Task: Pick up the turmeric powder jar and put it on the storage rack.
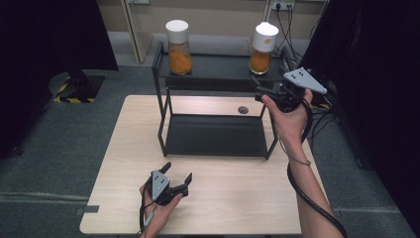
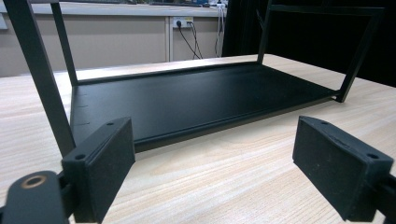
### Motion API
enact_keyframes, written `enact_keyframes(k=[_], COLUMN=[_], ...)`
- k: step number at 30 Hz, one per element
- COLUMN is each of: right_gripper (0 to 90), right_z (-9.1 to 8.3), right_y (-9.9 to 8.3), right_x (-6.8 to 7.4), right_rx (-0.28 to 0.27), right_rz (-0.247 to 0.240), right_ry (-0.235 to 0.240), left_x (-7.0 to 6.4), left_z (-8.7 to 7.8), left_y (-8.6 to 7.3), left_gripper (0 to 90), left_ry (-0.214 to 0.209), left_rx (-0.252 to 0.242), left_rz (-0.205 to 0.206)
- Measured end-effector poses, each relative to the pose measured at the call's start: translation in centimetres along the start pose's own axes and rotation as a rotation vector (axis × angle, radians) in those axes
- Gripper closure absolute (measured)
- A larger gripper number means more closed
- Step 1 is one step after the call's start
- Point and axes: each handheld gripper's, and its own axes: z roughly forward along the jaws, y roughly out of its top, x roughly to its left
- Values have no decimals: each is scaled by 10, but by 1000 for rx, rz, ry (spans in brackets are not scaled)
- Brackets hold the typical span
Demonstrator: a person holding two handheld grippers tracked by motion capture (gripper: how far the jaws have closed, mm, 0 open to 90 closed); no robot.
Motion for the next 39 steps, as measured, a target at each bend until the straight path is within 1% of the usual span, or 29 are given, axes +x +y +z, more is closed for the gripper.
enact_keyframes(k=[8, 14, 20, 33, 39], right_gripper=[52, 51, 49, 49, 49], right_z=[-12, -21, -25, -36, -41], right_y=[-10, -21, -29, -46, -55], right_x=[3, 6, 7, 10, 11], right_rx=[8, 20, 36, 42, 48], right_rz=[-3, -23, -23, -15, -2], right_ry=[14, 30, 36, 51, 54], left_x=[0, -1, -1, -1, -2], left_z=[0, 0, 0, 0, 0], left_y=[0, 0, 0, 0, 0], left_gripper=[127, 127, 127, 127, 127], left_ry=[2, 3, 4, 6, 7], left_rx=[-2, -1, -1, -1, -2], left_rz=[-2, 0, 2, 3, 3])
